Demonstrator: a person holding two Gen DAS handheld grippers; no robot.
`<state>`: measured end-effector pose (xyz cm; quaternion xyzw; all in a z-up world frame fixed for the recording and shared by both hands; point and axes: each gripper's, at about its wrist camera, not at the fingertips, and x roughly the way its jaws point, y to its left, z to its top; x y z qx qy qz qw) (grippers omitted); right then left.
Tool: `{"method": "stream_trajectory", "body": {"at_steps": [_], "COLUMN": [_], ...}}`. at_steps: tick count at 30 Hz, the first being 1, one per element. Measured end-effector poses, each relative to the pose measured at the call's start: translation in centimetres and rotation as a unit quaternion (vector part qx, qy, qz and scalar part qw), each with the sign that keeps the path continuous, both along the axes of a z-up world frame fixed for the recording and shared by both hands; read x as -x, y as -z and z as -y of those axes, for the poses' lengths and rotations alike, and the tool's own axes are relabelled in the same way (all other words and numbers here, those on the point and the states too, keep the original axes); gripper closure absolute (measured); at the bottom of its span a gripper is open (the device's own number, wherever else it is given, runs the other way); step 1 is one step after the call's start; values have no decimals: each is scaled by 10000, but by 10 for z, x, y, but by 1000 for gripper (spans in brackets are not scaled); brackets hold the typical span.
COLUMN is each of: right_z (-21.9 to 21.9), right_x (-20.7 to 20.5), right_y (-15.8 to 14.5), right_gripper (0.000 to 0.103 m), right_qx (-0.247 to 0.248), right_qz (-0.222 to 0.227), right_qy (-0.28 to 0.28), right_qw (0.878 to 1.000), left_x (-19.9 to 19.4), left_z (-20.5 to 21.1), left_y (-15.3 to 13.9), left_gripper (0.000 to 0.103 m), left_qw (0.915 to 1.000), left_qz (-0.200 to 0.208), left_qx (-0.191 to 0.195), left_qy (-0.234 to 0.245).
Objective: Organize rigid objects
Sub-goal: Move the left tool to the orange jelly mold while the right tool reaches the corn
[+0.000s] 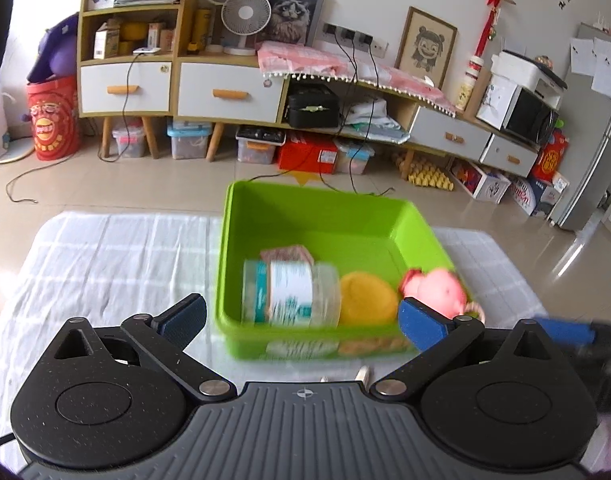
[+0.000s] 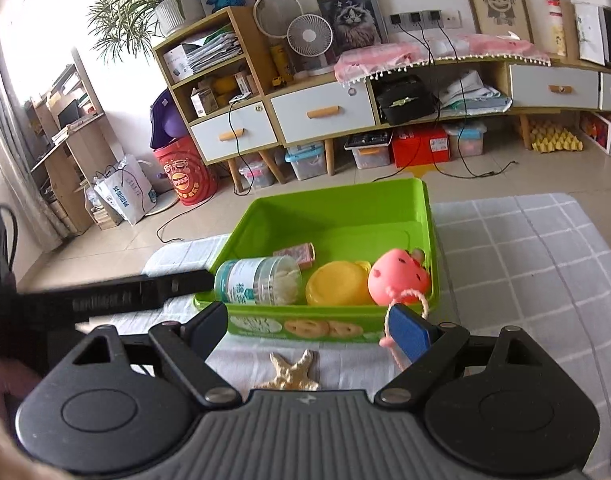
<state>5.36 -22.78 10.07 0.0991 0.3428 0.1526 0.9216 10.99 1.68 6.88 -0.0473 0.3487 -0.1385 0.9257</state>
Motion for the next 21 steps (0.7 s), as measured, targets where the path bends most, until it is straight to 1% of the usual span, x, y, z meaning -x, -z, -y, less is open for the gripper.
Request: {"method": "stream_trajectory", "body": {"at_steps": [3,8,13,21], "right_z": [3,4,10,23], "right_x": [4,10,13,18], "right_y": [1,5,13,32], "right_gripper": [29,29,29,29], "right_qx": [10,214,301,372], "right_qz": [-26,-30,-127,-282], "right_qy": [-23,-77,-89,-133], "right_qw": [10000,9997,9994,9988], "left_x": [13,27,39,54], "left_z": [-4,-9,-14,-14], "left_y": [7,14,23,39], "left_gripper": [2,2,2,2], "left_qw": [10000,10000,9999,9996], "left_qz": [9,-23,81,-38], "left_qx": [0,84,58,22], "left_qy": [-19,-13,45,265]}}
